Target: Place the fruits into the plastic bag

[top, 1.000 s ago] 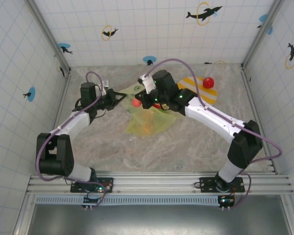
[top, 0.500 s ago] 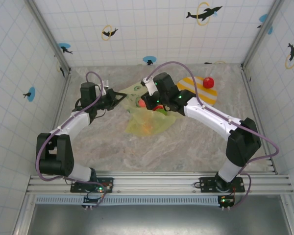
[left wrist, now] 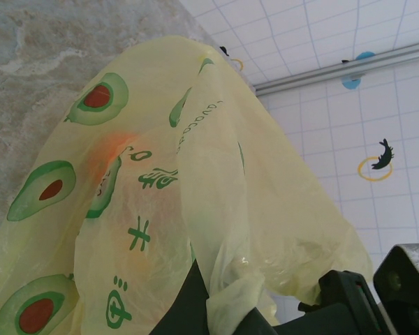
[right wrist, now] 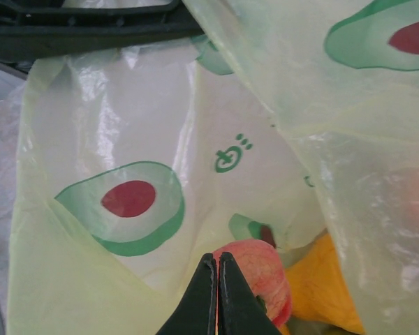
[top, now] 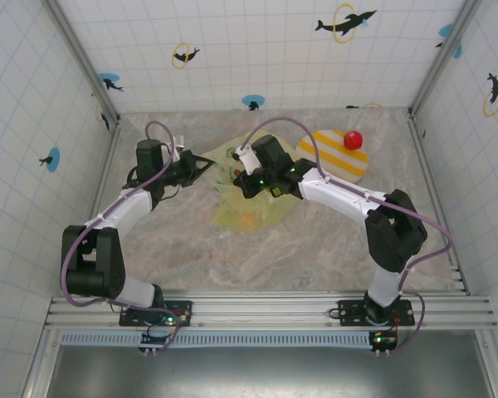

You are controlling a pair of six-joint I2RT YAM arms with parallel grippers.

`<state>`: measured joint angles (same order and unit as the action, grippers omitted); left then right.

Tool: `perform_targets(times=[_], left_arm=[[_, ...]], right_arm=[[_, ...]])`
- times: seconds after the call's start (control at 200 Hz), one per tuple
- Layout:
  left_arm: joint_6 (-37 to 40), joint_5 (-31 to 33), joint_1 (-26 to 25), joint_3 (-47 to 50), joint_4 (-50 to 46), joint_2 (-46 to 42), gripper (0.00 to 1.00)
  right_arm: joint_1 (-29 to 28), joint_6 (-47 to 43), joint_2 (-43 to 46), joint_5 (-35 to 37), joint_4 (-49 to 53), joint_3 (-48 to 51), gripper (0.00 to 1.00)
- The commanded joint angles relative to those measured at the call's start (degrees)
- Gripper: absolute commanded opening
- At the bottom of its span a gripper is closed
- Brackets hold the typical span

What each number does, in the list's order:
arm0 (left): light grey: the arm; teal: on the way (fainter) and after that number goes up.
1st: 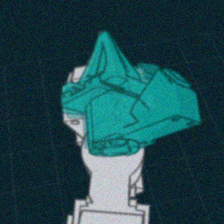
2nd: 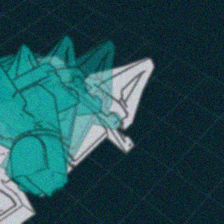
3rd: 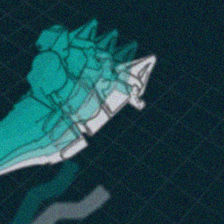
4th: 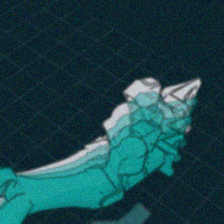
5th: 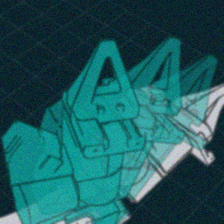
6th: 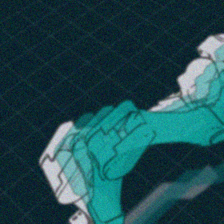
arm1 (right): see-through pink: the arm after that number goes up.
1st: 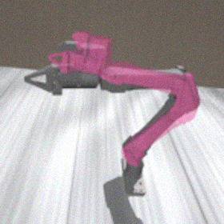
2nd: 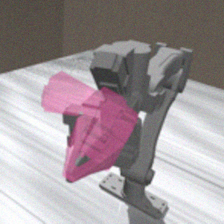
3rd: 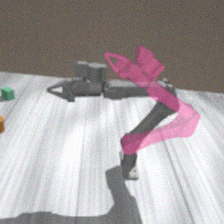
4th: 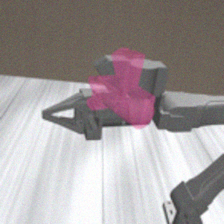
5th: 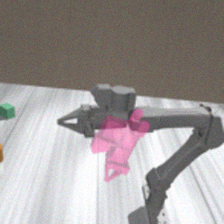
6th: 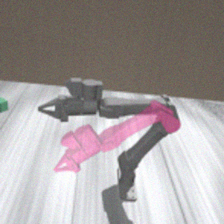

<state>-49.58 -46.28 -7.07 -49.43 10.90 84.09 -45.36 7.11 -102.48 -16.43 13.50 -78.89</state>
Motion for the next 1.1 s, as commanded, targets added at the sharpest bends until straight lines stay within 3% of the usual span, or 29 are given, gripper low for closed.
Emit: perform_targets(times=[0.0,0.125,0.225,0.515,0.576,0.826,0.901,1.096], left_arm=[[-0.08,-0.81,-0.19,-0.03,1.23,-1.04,0.00],[-0.16,-0.86,-0.14,0.15,1.31,-1.04,0.00],[-0.28,-0.86,-0.14,0.18,1.32,-1.04,0.00],[-0.34,-0.83,-0.14,0.21,1.33,-0.91,0.00],[-0.25,-0.74,-0.15,0.23,1.31,-0.86,0.00],[-0.25,-0.80,-0.15,0.22,1.30,-0.91,0.00],[-0.26,-0.76,-0.22,0.28,1.29,-0.86,0.00],[-0.25,-0.74,-0.22,0.21,1.23,-0.86,0.00]], right_arm=[[0.12,1.82,-0.45,-7.86,-3.97,2.00,0.00],[0.44,2.20,-0.11,-6.18,-3.73,2.87,0.00],[1.71,4.29,1.11,3.71,-2.78,3.11,0.00],[1.08,7.42,2.28,17.31,-4.66,3.60,0.01],[1.06,7.21,2.43,15.16,-5.77,4.26,0.01],[1.41,7.78,0.71,-7.30,-10.94,5.68,0.02],[1.23,7.57,0.23,-6.10,-9.89,5.22,0.04],[1.55,5.64,-2.25,6.50,-1.49,1.43,0.08]])
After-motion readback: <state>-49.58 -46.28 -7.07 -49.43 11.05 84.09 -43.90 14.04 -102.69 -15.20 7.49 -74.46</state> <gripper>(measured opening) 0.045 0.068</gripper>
